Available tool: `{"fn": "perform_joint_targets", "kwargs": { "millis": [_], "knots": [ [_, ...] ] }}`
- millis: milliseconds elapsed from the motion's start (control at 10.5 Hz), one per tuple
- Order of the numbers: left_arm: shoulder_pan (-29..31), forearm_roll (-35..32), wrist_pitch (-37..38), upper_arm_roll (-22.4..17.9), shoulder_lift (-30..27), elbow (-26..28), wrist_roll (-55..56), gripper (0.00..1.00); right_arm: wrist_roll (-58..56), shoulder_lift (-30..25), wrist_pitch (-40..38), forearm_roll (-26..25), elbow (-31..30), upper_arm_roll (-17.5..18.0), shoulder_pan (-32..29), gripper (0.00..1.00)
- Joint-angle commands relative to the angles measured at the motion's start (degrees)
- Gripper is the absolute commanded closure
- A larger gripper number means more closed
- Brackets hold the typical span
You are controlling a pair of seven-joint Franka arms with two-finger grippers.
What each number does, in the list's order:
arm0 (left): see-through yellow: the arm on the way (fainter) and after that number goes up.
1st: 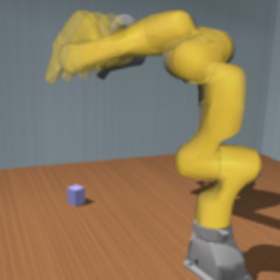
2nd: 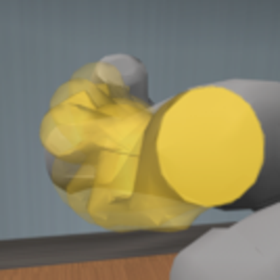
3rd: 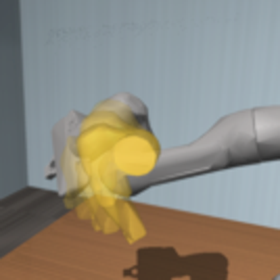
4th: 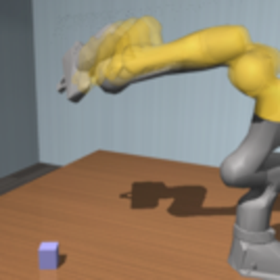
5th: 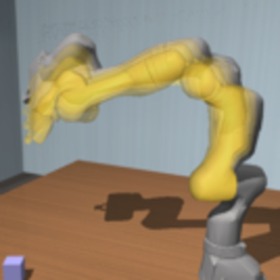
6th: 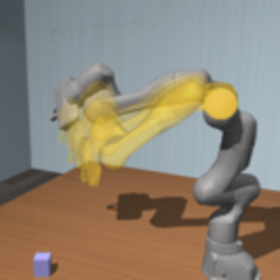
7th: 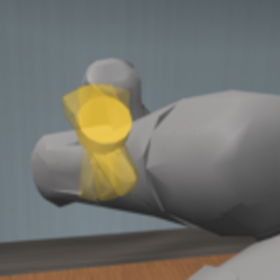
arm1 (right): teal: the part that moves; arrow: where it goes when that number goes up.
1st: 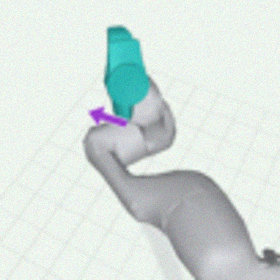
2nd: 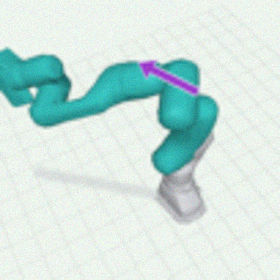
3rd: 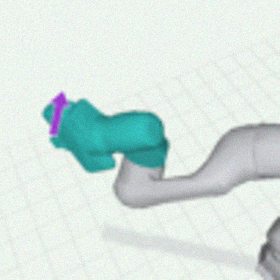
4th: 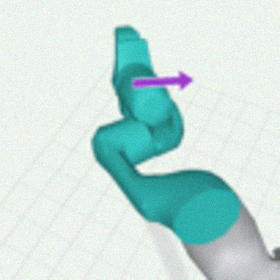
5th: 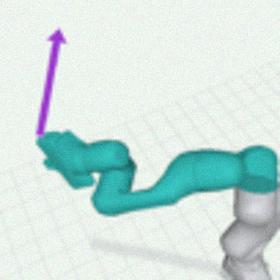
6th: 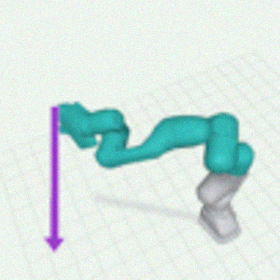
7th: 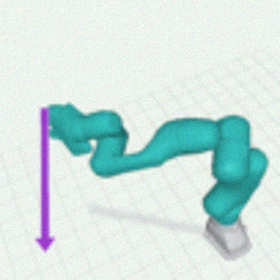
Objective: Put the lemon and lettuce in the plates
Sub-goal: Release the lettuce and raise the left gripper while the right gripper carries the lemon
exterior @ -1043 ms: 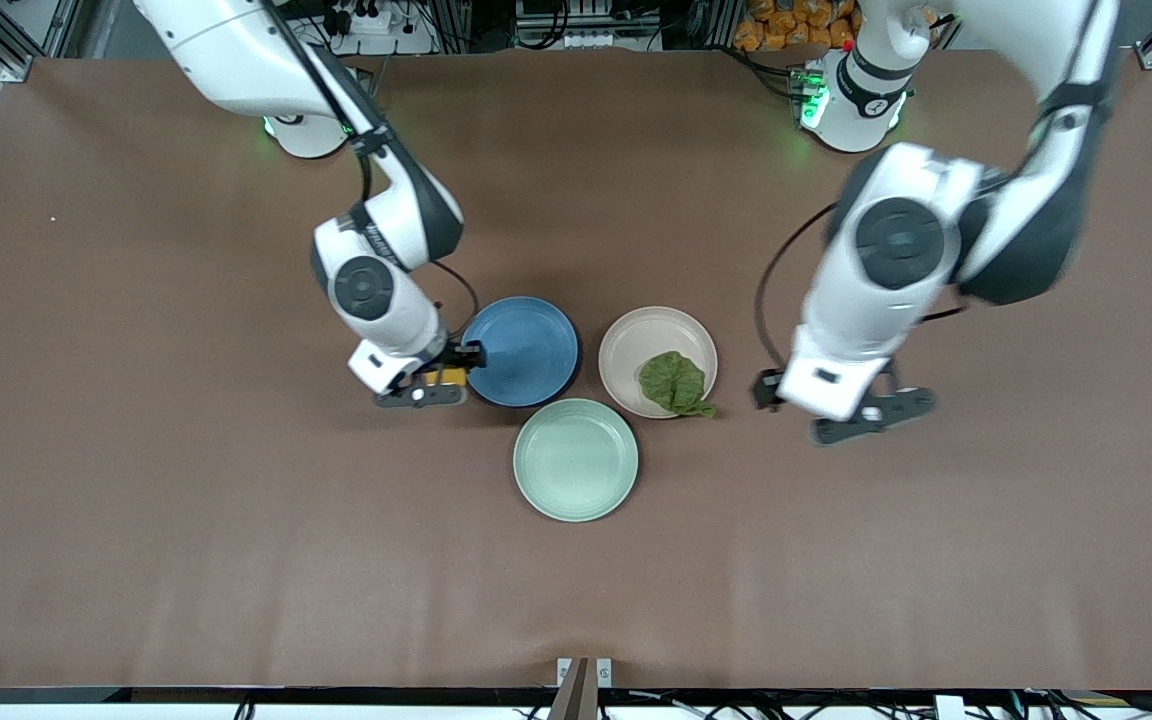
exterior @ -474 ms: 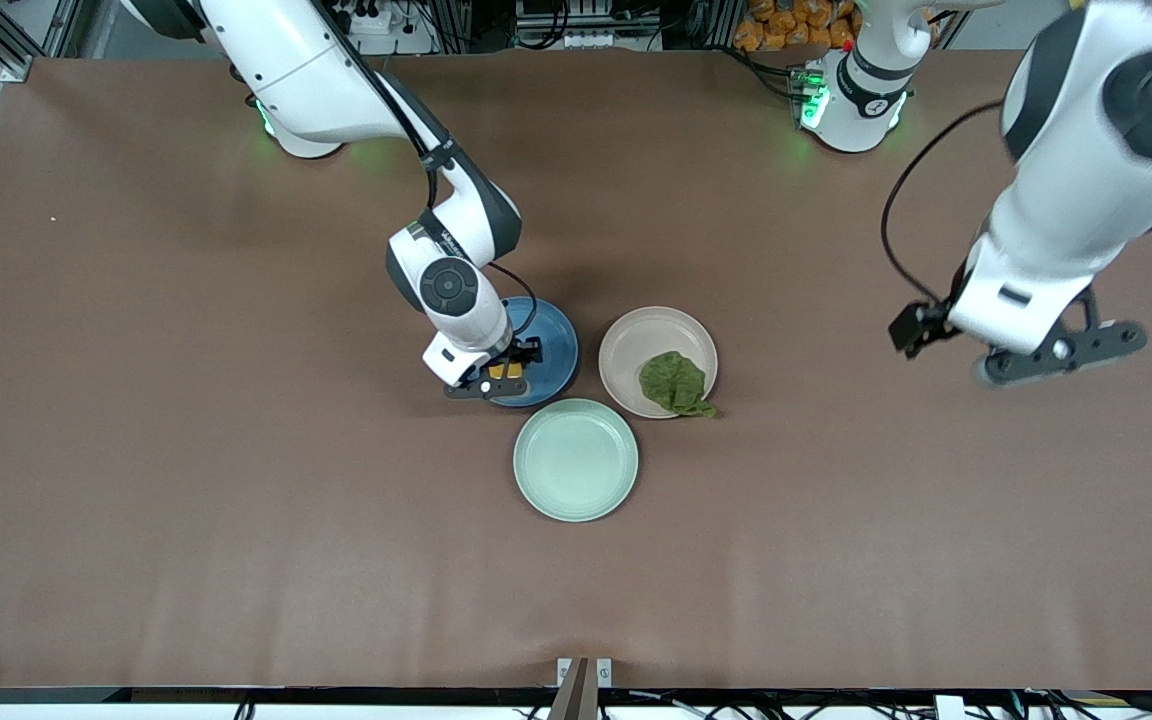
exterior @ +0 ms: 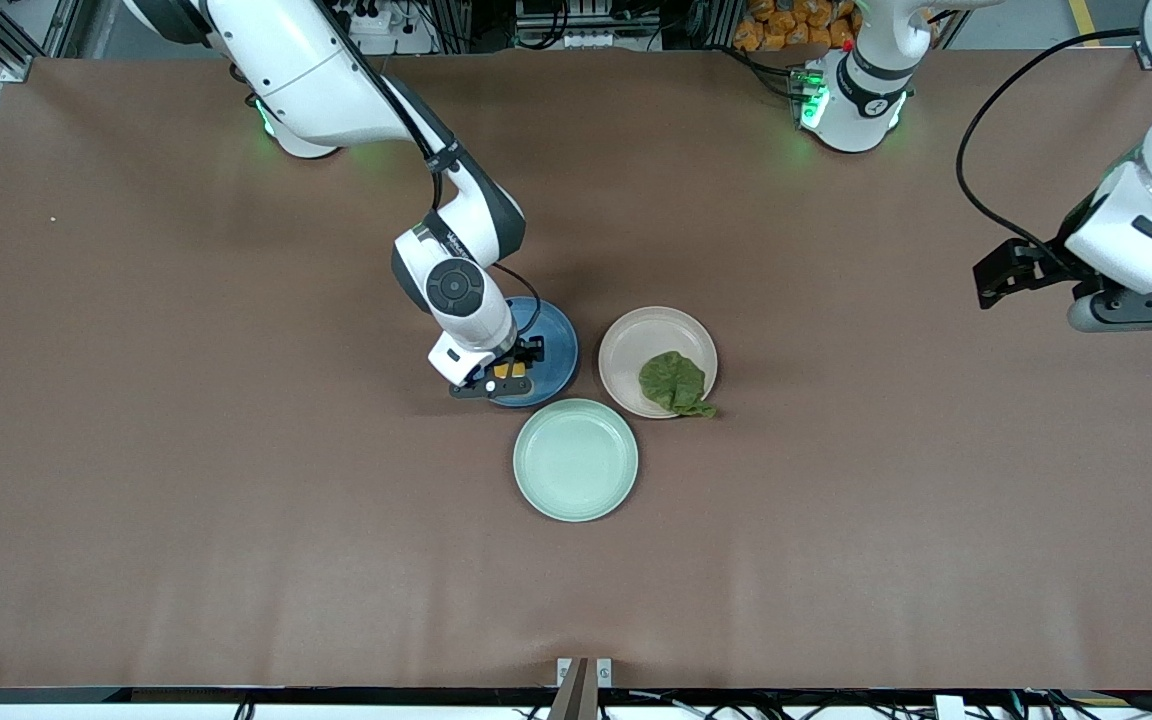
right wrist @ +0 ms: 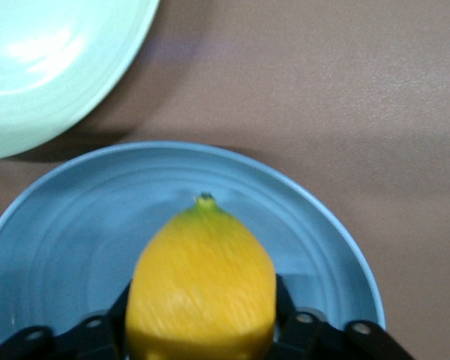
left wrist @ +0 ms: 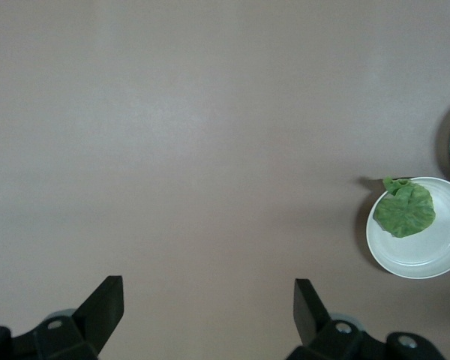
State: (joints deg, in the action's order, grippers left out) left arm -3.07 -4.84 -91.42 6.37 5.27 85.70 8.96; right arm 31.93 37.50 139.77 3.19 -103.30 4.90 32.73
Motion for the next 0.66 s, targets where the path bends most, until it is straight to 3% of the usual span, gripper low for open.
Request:
{"fn": "perform_joint_targets", "kwargs": {
  "millis": [0,190,474,569],
  "knots": [
    [0.26,1.33,0.54,0.39,-3.06,2.71,-0.26,0.0,0.06,0.55,-0.63,-0.29,1.52,0.02,-0.3,0.0],
    [4.01,2.9,-0.69,2.31,-6.49,7.63,-0.25,0.0,-0.12,0.29,-4.83,0.32,4.23,0.02,-1.0,0.0],
    [5.88,3.44,-0.78,4.79,-6.59,7.12,-0.17,0.0,-1.25,0.12,-14.32,1.45,9.77,0.02,-1.79,0.0],
    [5.79,3.35,-0.69,4.7,-6.76,7.12,-0.17,0.0,-3.61,0.03,-16.87,4.86,11.87,-0.33,-2.49,0.0]
  ]
}}
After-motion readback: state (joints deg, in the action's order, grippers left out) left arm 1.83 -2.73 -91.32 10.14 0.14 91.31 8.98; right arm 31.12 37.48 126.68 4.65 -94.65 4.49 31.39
